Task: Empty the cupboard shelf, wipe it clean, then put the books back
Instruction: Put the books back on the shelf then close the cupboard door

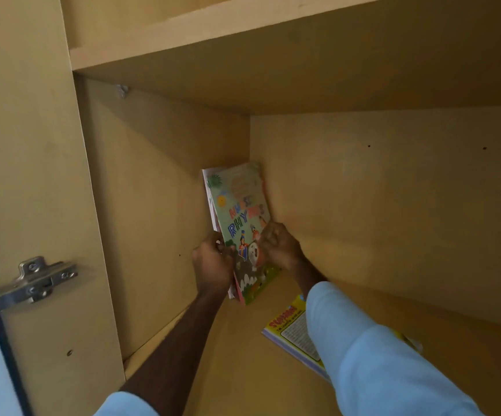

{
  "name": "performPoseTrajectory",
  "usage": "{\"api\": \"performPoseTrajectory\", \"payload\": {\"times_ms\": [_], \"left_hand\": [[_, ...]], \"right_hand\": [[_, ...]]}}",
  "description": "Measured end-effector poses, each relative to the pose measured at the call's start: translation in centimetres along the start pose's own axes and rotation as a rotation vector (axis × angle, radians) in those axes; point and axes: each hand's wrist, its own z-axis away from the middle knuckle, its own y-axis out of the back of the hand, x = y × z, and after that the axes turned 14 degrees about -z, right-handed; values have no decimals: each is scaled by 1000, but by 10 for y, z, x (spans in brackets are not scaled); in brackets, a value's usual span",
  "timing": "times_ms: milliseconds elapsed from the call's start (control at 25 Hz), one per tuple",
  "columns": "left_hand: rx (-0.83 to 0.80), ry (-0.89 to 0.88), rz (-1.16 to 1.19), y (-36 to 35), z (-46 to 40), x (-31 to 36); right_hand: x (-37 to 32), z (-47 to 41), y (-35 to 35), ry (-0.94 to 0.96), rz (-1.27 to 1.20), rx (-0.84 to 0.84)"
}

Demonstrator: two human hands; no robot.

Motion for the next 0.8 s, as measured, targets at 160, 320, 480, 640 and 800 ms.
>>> {"api": "performPoseTrajectory", "payload": {"times_ms": [160, 320, 480, 640, 800], "left_hand": [[-34, 0, -136, -11, 10, -10], [-104, 76, -228, -21, 14, -18], [-173, 87, -227, -24, 14, -18], [-207, 103, -234, -17, 15, -21], [-373, -18, -269, -16, 52, -23]], "right_hand": [[37, 18, -27, -107, -3, -209], [54, 37, -32, -74, 37, -181], [57, 51, -36, -25, 128, -148], [53, 56, -15, 2, 183, -121], [68, 58, 50, 10, 283, 119]]}}
